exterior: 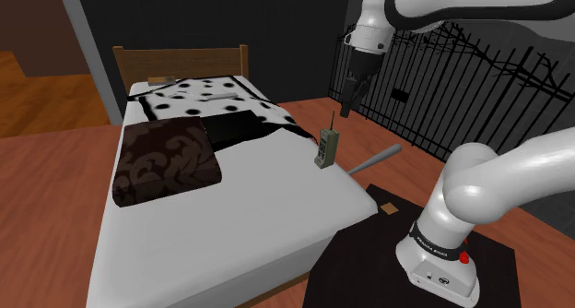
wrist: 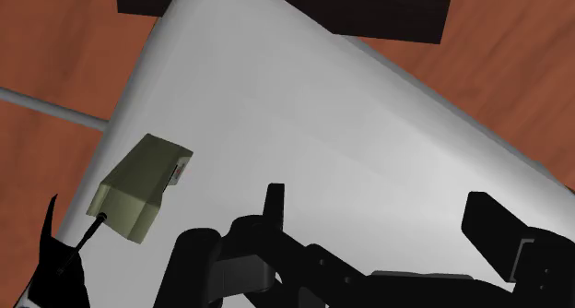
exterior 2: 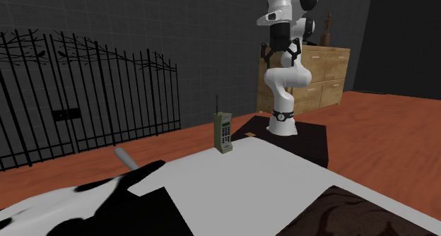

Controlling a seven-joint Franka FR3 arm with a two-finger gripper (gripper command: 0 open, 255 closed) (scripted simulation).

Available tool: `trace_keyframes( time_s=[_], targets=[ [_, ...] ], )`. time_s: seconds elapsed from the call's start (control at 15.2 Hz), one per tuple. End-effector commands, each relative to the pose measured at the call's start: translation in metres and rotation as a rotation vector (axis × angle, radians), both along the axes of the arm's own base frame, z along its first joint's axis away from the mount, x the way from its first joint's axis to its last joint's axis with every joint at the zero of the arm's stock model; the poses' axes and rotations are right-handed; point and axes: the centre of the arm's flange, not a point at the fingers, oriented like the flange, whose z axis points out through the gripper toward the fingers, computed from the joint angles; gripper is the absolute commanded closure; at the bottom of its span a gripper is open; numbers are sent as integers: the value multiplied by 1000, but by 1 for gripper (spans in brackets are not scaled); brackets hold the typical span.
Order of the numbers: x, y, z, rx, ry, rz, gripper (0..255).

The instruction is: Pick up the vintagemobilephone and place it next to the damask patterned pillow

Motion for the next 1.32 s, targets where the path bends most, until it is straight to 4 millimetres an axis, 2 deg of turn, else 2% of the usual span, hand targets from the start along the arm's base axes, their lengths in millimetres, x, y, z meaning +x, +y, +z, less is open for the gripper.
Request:
trace_keyframes(
  time_s=[0.0,0.59,1.25],
  targets=[
    [0,0,0,0,0,0,0],
    [47,-81,-70,-27,-18,259,0],
    [122,-155,-145,-56,-37,547,0]
  ],
)
